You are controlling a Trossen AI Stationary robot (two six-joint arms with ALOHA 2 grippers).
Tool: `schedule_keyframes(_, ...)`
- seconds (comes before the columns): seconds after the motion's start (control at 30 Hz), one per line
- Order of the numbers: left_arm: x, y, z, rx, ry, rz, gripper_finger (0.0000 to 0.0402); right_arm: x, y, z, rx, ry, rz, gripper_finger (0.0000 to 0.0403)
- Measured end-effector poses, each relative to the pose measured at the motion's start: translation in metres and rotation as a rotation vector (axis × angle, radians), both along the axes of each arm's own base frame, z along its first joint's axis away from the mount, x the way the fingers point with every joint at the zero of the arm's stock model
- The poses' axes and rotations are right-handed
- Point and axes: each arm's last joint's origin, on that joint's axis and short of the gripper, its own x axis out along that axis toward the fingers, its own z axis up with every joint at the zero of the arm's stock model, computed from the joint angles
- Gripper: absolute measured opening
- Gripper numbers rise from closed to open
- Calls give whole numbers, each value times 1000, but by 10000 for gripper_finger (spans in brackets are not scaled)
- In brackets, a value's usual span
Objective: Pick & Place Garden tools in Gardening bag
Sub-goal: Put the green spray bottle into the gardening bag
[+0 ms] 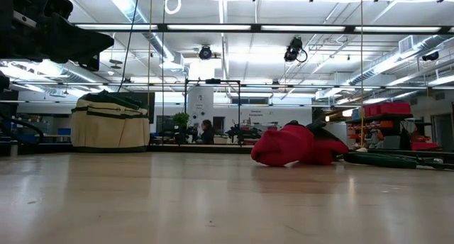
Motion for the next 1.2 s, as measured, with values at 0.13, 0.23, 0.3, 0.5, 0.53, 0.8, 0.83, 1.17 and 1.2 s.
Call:
schedule_keyframes(0.13,0,0,0,0,1,0,44,-1,-8,4,-2,-45,25,149)
schedule_keyframes(0.23,0,0,0,0,0,0,44,-1,-11,9,-6,-99,51,149)
schedule_keyframes(0.3,0,0,0,0,0,0,44,-1,-13,12,-11,-128,67,149)
schedule_keyframes(0.5,0,0,0,0,1,5,44,-2,-16,17,-22,-174,91,149)
schedule_keyframes(0.53,0,0,0,-1,0,9,44,-2,-16,17,-23,-177,91,149)
schedule_keyframes(0.8,0,1,0,-1,0,26,44,-2,-15,18,47,-205,118,149)
schedule_keyframes(0.83,0,1,0,-1,0,27,44,-2,-15,18,64,-209,116,149)
schedule_keyframes(1.17,0,1,0,-1,-2,29,44,-3,-15,36,91,-408,107,149)
schedule_keyframes(1.2,0,1,0,-1,-2,27,44,-4,-15,38,85,-430,110,149)
